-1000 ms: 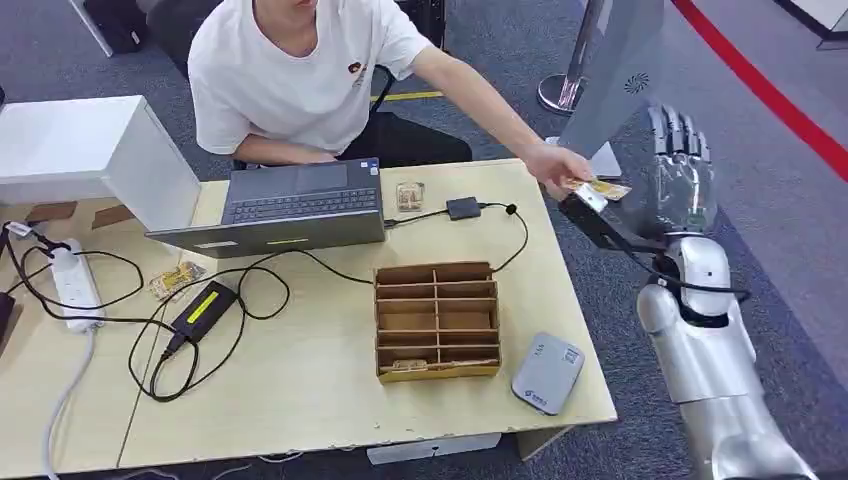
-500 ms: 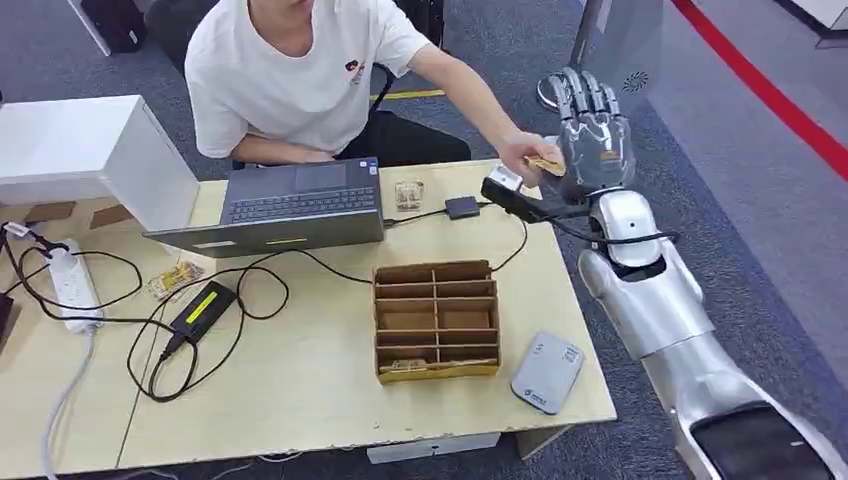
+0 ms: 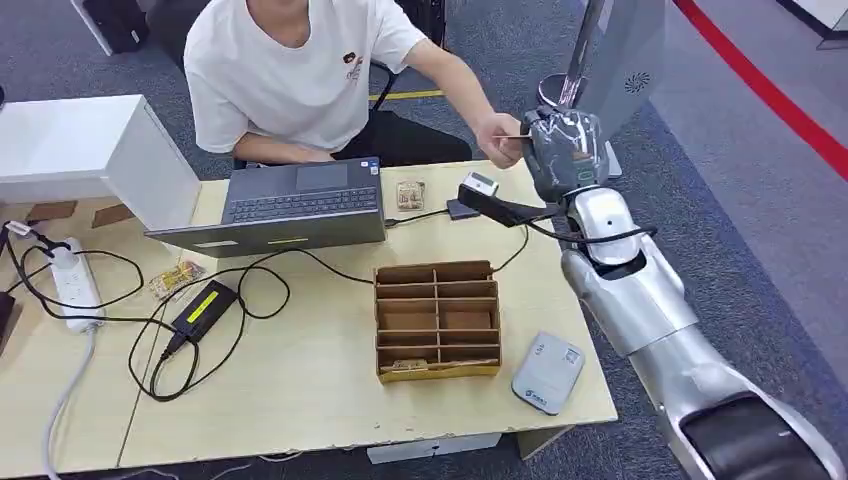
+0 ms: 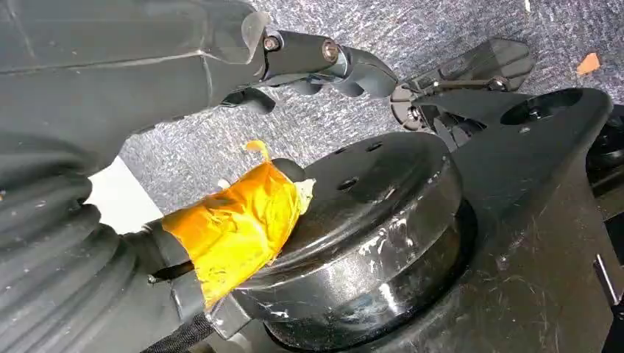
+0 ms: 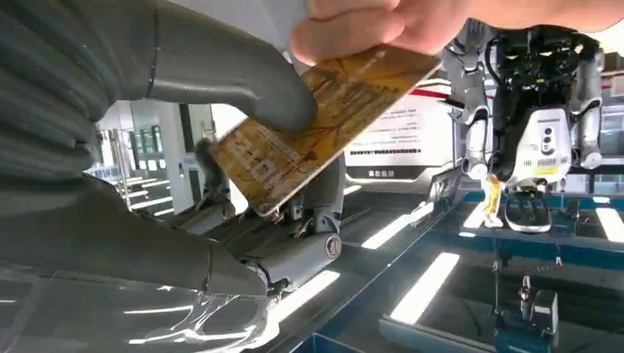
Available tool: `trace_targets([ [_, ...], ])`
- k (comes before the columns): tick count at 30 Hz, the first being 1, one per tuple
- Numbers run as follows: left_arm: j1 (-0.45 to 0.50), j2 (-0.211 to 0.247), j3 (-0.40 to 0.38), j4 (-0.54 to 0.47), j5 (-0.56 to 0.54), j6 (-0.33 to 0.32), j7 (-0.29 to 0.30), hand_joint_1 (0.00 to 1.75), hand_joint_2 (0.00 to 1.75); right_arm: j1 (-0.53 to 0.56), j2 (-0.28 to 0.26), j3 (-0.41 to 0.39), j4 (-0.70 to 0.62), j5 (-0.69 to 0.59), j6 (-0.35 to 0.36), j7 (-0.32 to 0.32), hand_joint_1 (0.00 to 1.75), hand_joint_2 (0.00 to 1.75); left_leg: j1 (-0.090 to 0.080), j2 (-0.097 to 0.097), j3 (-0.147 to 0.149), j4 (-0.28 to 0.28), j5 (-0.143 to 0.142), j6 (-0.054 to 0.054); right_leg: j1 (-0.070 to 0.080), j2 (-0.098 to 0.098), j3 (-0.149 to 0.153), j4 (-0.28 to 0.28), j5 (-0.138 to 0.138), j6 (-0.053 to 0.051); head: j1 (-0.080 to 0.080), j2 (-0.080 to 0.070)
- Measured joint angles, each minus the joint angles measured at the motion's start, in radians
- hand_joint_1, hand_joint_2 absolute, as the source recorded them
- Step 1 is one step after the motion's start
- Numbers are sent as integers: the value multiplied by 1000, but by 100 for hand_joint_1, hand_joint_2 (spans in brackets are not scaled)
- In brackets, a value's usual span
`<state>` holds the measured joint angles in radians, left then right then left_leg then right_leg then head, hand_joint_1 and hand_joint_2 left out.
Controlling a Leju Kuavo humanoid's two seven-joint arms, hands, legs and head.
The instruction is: Pass the card to the sensor for recognition and then transmit it.
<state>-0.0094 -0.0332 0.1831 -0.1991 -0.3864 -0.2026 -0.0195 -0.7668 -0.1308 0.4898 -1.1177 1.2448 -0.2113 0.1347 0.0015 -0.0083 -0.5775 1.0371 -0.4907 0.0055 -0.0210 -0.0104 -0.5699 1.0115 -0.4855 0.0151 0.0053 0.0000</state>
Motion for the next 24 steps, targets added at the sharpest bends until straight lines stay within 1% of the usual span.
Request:
trace_targets([
  [4, -2, 0, 0, 0, -2, -9, 29, 0, 175, -2, 5, 5, -1, -13, 0, 0, 175, 175, 0, 0, 0, 0, 0, 0, 0, 0, 0, 0, 0, 0, 0, 0],
  [9, -2, 0, 0, 0, 0, -6, 37, 0, 175, 5, 8, 9, -13, -21, -16, -11, 175, 175, 0, 0, 0, 0, 0, 0, 0, 0, 0, 0, 0, 0, 0, 0],
  [11, -2, 0, 0, 0, 3, -2, 38, 0, 175, 19, 7, 9, -29, -46, -35, -23, 175, 175, 0, 0, 1, 0, 0, 0, 0, 0, 0, 0, 0, 0, 0, 0],
  [13, -2, -1, 0, 0, 12, 4, 39, 0, 175, 49, 8, 1, -59, -117, -64, -56, 175, 175, 0, 0, 1, 0, 0, 0, 0, 0, 0, 0, 0, 0, 0, 0],
  [16, 0, -4, 2, 0, 27, 16, 40, 0, 175, 133, 7, -23, -135, -199, -126, -102, 175, 175, 0, 0, 1, 0, 0, 0, 0, 0, 0, -1, -1, 0, 0, 0],
  [20, 2, -7, 7, 1, 34, 30, 39, 0, 175, 273, 0, -58, -242, -235, -196, -151, 175, 175, 0, 0, 0, 0, -1, 0, 0, 0, 0, -1, -1, 0, 0, 0],
  [24, 4, -11, 10, 1, 36, 53, 37, 0, 175, 440, -6, -115, -365, -269, -262, -225, 175, 175, 0, 0, 0, 0, -2, 0, 0, 0, 0, -1, -1, 1, 0, 0],
])
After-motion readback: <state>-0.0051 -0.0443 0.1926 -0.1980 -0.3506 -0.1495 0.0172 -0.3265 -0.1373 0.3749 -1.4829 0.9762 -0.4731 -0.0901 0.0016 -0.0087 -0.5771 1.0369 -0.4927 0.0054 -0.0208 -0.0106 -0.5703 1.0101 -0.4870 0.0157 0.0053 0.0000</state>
